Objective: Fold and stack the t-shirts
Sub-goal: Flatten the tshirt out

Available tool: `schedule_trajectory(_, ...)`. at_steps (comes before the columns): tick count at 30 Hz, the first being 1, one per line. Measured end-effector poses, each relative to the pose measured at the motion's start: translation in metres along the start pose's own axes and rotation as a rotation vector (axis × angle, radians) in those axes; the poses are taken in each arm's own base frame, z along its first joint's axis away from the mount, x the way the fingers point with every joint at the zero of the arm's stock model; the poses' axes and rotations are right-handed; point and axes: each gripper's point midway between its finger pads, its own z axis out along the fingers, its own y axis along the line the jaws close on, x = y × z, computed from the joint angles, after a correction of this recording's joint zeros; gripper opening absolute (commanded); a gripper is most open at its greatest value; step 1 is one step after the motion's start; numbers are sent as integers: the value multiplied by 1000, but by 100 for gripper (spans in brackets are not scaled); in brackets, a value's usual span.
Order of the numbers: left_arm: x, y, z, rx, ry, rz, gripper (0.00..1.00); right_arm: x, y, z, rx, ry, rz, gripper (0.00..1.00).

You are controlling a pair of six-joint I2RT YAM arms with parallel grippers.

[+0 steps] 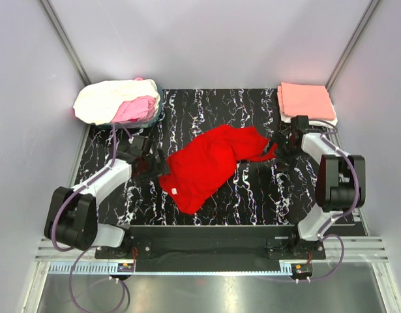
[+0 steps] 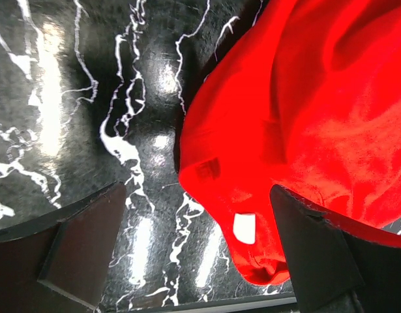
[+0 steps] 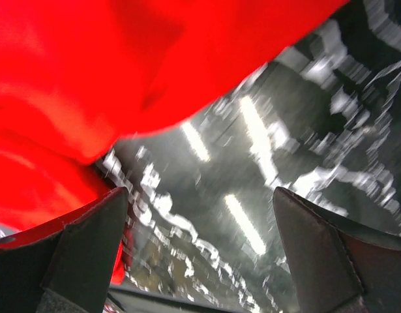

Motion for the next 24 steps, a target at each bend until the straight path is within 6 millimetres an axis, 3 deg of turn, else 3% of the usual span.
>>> schedule_trajectory(5,0,-5,8,27,4,-3,97,-24,-36,19,36,9,114,98)
schedule_trajectory(9,0,-8,12,51,-7,-2,94,-47,-54,16,-28,-8,242,93)
schedule_trajectory(15,2,-11,21,76,-4,-11,85,-70,-50,23,-111,-23,317,75)
schedule_trajectory(17,4,-11,25,83,0,-21,76,-76,-45,27,-140,-26,317,61)
schedule_trajectory(19,8,-11,29,93,5,-29,60,-82,-42,34,-166,-30,315,47)
schedule_trajectory(20,9,-11,30,99,8,-35,35,-84,-40,38,-181,-26,316,29)
schedule_trajectory(21,10,-11,32,103,12,-38,24,-86,-40,41,-188,-27,309,17)
schedule_trajectory(22,12,-12,33,108,19,-39,4,-88,-41,45,-191,-29,309,8)
schedule_trajectory(24,12,-14,36,119,24,-41,0,-88,-40,49,-201,-23,315,0)
